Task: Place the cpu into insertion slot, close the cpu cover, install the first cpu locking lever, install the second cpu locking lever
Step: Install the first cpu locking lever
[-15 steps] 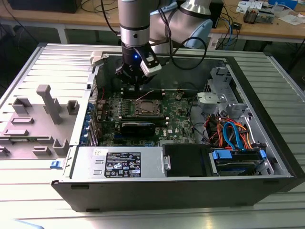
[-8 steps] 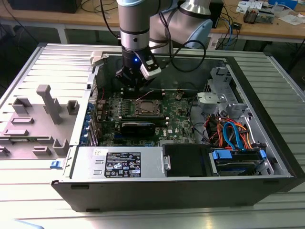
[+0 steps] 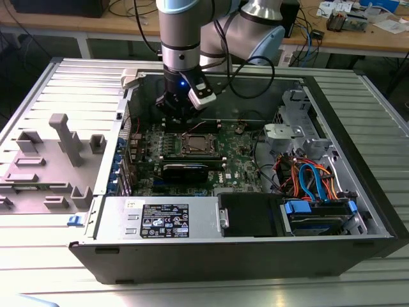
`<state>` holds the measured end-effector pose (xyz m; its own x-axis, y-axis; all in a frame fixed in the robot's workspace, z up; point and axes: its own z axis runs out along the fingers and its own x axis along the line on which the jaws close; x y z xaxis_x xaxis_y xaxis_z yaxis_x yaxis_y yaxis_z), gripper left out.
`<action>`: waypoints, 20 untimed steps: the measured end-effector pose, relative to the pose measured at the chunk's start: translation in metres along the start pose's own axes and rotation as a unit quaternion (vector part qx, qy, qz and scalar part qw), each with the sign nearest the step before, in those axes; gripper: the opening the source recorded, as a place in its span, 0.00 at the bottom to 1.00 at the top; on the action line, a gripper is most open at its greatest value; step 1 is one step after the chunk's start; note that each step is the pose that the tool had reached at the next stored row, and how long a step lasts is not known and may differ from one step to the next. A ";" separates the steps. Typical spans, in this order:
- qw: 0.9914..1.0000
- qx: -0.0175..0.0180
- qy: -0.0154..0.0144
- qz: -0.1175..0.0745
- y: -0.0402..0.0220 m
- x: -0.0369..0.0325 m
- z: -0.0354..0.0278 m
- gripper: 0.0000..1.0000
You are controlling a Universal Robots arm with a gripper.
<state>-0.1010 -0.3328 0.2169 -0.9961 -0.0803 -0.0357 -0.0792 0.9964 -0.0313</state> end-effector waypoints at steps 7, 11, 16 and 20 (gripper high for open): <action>1.000 0.000 0.000 -0.004 -0.0001 -0.0031 0.0031 0.11; 1.000 0.000 0.000 -0.004 -0.0003 -0.0058 0.0052 0.11; 1.000 0.000 0.000 -0.005 -0.0007 -0.0126 0.0078 0.11; 1.000 0.000 0.000 -0.005 -0.0012 -0.0187 0.0092 0.11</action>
<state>-0.0819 -0.3327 0.2084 -0.9952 -0.0908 -0.0356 -0.0897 0.9955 -0.0312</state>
